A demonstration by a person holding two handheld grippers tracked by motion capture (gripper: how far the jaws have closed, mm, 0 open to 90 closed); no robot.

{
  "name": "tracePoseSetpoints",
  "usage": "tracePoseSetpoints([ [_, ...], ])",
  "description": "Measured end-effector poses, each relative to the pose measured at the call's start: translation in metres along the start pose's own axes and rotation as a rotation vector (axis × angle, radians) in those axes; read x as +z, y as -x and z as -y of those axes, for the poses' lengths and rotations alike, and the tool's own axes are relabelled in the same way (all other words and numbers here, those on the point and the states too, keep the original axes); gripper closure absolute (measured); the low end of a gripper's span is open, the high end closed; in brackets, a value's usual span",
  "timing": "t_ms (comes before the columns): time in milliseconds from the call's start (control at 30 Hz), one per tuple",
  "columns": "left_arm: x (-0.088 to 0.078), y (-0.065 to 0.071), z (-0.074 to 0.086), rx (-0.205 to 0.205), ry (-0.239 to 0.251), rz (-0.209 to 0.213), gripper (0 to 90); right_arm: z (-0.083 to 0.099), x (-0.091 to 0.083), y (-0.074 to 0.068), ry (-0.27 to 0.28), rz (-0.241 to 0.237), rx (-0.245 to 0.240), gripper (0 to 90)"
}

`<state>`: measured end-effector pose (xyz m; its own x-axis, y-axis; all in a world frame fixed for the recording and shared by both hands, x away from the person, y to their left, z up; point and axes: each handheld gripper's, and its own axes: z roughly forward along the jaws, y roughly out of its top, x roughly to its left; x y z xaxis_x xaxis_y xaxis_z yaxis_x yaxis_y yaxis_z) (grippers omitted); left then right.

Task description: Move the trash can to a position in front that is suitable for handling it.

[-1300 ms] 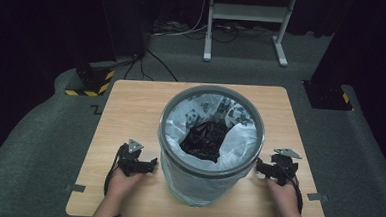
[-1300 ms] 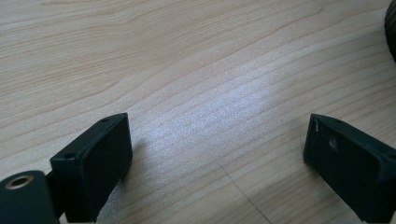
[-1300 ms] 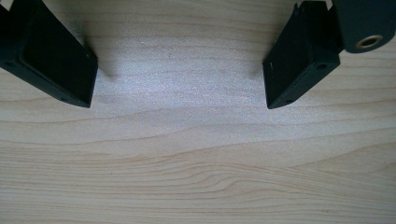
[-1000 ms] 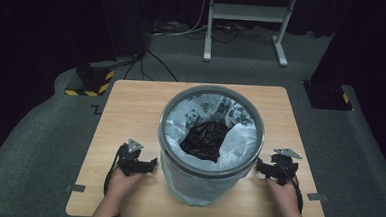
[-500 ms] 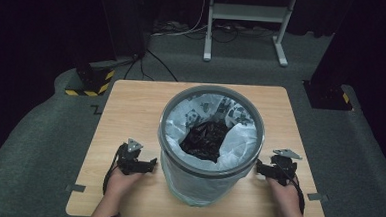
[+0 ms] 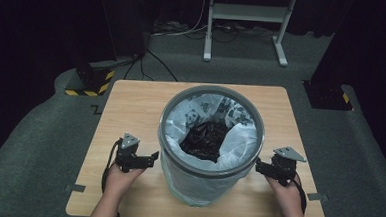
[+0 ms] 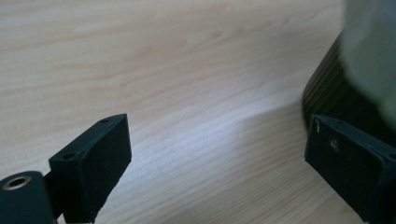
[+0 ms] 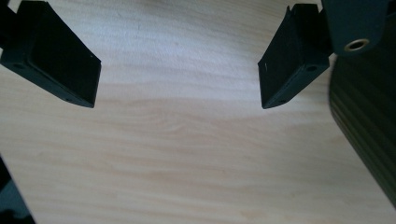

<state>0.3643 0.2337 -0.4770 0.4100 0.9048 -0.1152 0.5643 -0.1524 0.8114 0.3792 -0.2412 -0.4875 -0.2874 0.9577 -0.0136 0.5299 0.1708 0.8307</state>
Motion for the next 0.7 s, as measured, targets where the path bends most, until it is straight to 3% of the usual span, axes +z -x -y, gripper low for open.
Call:
tracePoseSetpoints([
  [33, -0.004, 0.004, -0.003, 0.005, 0.021, -0.003, 7.2, -0.004, -0.007, -0.001, 0.034, -0.006, 0.001, 12.8],
  [200, -0.012, 0.013, -0.010, 0.013, 0.061, -0.004, 7.1, -0.013, -0.020, -0.003, 0.097, -0.016, 0.016, 12.9],
  [267, -0.016, 0.017, -0.014, 0.035, 0.079, -0.031, 7.1, -0.018, -0.025, -0.004, 0.118, -0.026, 0.026, 12.9],
  [433, -0.028, 0.022, -0.023, 0.044, 0.140, -0.085, 6.9, -0.028, -0.036, -0.011, 0.180, -0.032, 0.021, 12.9],
  [700, -0.036, 0.030, -0.028, 0.069, 0.173, -0.073, 7.2, -0.032, -0.046, -0.019, 0.234, -0.022, -0.001, 12.9],
])
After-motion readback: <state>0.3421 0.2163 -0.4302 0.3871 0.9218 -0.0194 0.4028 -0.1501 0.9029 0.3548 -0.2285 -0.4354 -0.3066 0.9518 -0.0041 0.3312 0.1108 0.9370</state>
